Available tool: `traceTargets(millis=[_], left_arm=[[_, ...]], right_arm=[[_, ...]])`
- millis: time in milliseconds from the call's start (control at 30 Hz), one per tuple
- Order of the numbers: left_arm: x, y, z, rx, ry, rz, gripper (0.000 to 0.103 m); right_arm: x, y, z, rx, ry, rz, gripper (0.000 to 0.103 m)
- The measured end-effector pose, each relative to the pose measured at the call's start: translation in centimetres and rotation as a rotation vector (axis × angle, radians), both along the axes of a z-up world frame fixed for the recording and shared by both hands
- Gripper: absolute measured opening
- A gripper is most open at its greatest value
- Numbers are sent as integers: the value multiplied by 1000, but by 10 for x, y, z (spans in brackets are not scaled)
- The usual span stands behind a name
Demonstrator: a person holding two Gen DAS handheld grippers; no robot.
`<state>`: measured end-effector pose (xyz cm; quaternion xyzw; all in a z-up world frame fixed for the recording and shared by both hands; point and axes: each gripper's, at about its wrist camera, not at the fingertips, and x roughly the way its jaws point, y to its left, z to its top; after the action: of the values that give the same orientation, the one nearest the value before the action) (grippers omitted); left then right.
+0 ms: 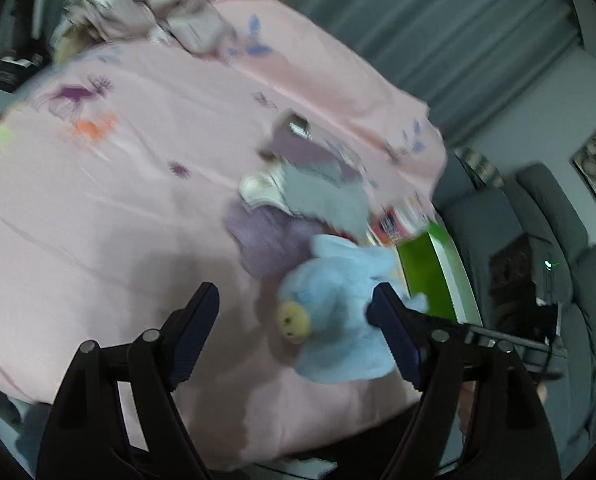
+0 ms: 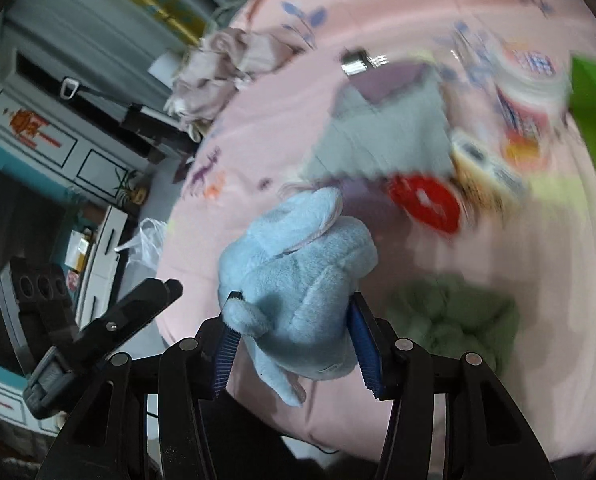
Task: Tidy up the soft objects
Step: 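Carry the plush toy with the right tool and drop it into the green box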
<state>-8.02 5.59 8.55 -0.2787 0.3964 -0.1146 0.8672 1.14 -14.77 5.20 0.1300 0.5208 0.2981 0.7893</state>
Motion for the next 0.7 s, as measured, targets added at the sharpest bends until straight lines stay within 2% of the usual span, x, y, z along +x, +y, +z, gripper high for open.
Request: traceTargets(millis=[67, 100, 300, 467, 533, 567, 633, 700], left_arm=[[4, -13, -11, 22, 35, -46, 79], [6, -20, -17, 32, -6, -71, 79], [21, -54, -43, 6, 66, -198, 77], [30, -67, -47, 38, 67, -220, 75], [34, -70, -48, 53, 63, -233, 75], [37, -72, -50, 54, 65, -236, 75], [40, -75, -54, 46, 75, -245, 67], [37, -76, -55, 42, 81, -251, 64]], right_arm=[[-1, -6, -7, -1, 12, -20, 53], [0, -10, -10, -6, 18, -27, 53], [3, -19, -18, 2, 46, -49, 55], [0, -28, -8, -41, 9, -90, 59], [0, -32, -2, -54, -22, -105, 70], [1, -33, -1, -48, -30, -106, 72], [4, -31, -6, -35, -13, -88, 72], [5, -24, -13, -29, 7, -55, 72]])
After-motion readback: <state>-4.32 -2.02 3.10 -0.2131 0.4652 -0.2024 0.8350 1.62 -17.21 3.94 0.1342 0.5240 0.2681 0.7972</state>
